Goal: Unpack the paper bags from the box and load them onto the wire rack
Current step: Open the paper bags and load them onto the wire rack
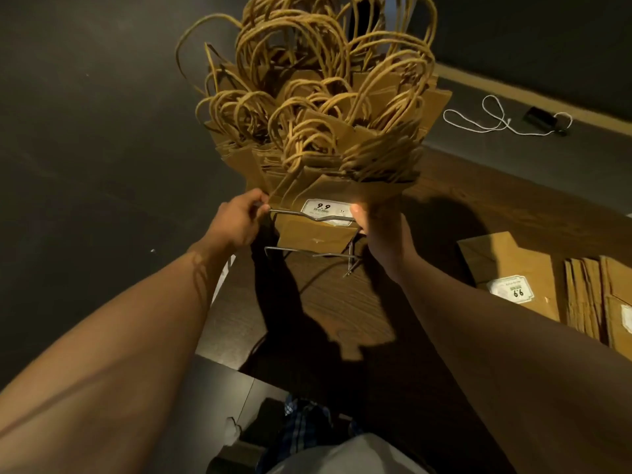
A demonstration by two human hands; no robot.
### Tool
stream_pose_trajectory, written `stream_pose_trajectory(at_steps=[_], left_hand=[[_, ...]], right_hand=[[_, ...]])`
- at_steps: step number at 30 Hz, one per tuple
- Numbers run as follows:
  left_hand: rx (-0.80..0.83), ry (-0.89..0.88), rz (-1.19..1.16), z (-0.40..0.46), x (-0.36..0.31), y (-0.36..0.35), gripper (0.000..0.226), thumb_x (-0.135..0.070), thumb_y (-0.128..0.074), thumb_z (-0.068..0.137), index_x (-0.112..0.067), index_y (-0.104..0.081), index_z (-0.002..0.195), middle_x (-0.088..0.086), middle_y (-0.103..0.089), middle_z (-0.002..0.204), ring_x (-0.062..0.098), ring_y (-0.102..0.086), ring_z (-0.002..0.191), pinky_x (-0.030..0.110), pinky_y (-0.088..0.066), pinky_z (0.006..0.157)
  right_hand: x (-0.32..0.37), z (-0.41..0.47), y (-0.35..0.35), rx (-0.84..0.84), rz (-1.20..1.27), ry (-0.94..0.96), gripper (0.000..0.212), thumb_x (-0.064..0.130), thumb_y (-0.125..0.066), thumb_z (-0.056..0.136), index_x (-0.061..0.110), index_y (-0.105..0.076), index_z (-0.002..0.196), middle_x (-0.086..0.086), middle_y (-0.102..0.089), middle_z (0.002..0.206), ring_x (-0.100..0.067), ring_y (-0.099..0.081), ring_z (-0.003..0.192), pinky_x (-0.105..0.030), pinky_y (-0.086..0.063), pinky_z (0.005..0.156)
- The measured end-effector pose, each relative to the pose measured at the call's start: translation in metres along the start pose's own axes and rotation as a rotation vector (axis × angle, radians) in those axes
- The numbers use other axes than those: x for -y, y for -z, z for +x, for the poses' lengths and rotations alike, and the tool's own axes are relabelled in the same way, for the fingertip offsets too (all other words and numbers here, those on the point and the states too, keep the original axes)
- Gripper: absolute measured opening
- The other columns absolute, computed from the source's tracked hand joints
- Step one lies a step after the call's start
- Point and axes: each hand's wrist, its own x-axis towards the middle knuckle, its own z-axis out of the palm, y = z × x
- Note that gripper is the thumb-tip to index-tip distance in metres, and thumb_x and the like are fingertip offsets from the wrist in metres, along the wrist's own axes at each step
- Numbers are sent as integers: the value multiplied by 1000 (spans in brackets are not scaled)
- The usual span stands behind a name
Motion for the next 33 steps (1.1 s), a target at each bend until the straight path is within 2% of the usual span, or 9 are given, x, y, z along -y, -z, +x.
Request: stream_pose_trajectory(at_steps=[4,8,10,15,19,23,26,30,33], left_hand=[[146,33,96,2,5,-3,19,-11,-56,97,-17,-66,112,7,-69,107,23,-63,105,27,-42,91],[40,108,-211,-3,12,-13,11,-5,-60,95,-9,-69,90,5,-69,91,1,-64,80,34,-51,97],[12,133,-251,-5,15,-14,18,-10,-57,99,-15,-70,86,1,-67,89,10,-60,88,28,-48,92],[-55,46,0,-7,9,-14,18,-18,-49,103,-15,-65,95,5,-64,89,23,-60,87,26,-40,78],[-7,175,-488,-1,-1,-4,19,-19,-51,97,-23,-62,82,9,-65,94,25,-61,91,40,-50,85],[73,184,-673,-7,-6,-1,24,-1,-49,99,-16,-62,85,7,-64,93,18,-62,90,23,-52,75],[22,131,-660,-11,-1,-2,24,2,-56,94,-18,-64,85,0,-60,84,14,-59,84,24,-50,77],[-22,94,-579,-10,-4,-7,36,5,-72,80,-29,-61,83,-2,-62,83,10,-59,77,29,-49,79],[-180,150,-437,-11,-15,-17,37,-6,-83,76,-23,-55,92,-10,-59,81,3,-55,67,3,-43,66]], right_hand=[[5,-1,2,7,127,-49,25,43,-63,87,20,-62,98,-10,-68,95,-32,-65,92,-50,-54,78],[6,-7,2,-68,301,-71,20,46,-60,89,27,-63,85,1,-60,77,-23,-55,78,-41,-44,69],[4,-7,2,-103,296,-46,18,57,-60,84,39,-63,84,10,-63,79,-18,-57,80,-42,-45,73],[4,-12,1,-131,319,-46,17,63,-63,77,46,-64,80,2,-70,92,-24,-67,92,-55,-52,86],[11,-14,5,-191,401,-3,6,44,-61,88,44,-62,83,3,-69,96,-28,-66,99,-57,-52,88],[17,-17,8,-78,520,-69,13,24,-61,94,36,-60,91,3,-65,97,-26,-64,101,-48,-54,90],[21,-13,11,51,483,-87,17,8,-66,88,24,-60,91,-2,-66,94,-20,-61,94,-39,-53,84],[26,-11,14,94,425,-83,17,12,-71,82,24,-64,92,-12,-67,100,-26,-57,89,-39,-43,74],[25,-11,12,79,484,-120,19,14,-70,84,28,-66,96,-3,-71,107,-26,-62,99,-39,-44,79]])
